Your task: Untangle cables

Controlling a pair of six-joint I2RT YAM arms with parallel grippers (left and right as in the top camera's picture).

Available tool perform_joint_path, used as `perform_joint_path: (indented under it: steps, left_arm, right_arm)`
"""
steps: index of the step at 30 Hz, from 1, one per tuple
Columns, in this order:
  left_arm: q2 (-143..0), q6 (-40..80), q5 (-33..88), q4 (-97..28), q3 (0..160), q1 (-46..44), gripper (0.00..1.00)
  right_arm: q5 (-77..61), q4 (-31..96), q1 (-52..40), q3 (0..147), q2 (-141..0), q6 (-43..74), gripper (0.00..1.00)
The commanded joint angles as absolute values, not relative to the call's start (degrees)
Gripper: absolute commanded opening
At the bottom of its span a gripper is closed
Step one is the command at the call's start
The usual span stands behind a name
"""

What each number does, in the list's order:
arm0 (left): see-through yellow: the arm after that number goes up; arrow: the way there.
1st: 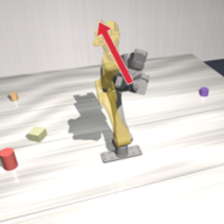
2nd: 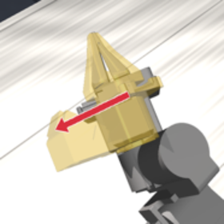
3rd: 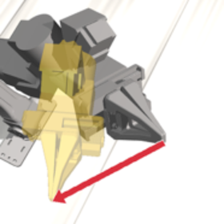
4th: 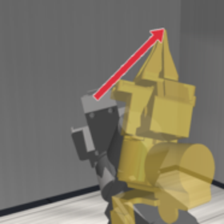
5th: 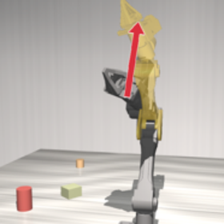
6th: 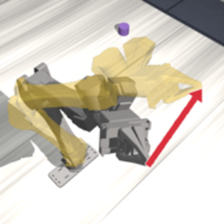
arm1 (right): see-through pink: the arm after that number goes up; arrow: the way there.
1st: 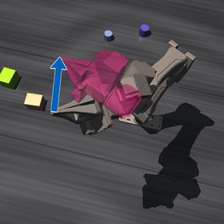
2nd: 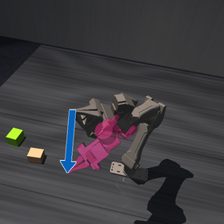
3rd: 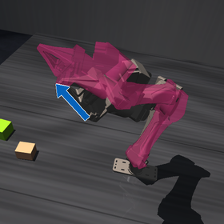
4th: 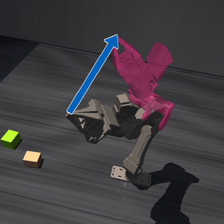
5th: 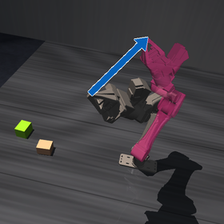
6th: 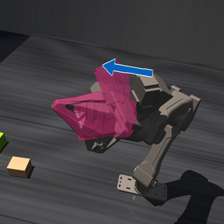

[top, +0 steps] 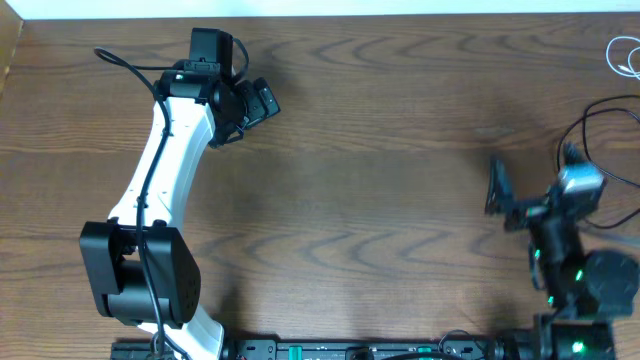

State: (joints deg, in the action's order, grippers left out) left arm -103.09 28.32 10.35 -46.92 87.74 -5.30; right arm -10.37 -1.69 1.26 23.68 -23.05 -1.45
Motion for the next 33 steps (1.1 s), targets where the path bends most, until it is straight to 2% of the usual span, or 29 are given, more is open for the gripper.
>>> perform_joint_path:
  steps: [1,7,17,23,33]
  left_arm:
    - [-103.7,28.2,9.8,-47.1,87.4,-5.2,0.98]
    - [-103.7,28.2,9.8,-47.1,87.4,-5.2,0.98]
    - [-103.7,28.2,9.8,-47.1,87.4,-5.2,0.98]
    - [-103.7,28.2,9.8,-47.1,87.4,-5.2,0.98]
    - [-103.7,28.2,9.8,-47.1,87.4,-5.2,0.98]
  right_arm:
    - [-9.3,-2.1,0.6,16.9,-15.7,-5.0,0.99]
    - [-9.4,-4.3,0.6,6.8,-6.4,-5.3,0.99]
    - [-9.6,-1.9,0.7,2.1,-0.3,-5.3,0.99]
    - [-10.2,3.6,0.8,0.3,-0.3,-4.6,0.99]
    - [-10.5,3.5,0.8,0.3,-0.3,-3.0,0.99]
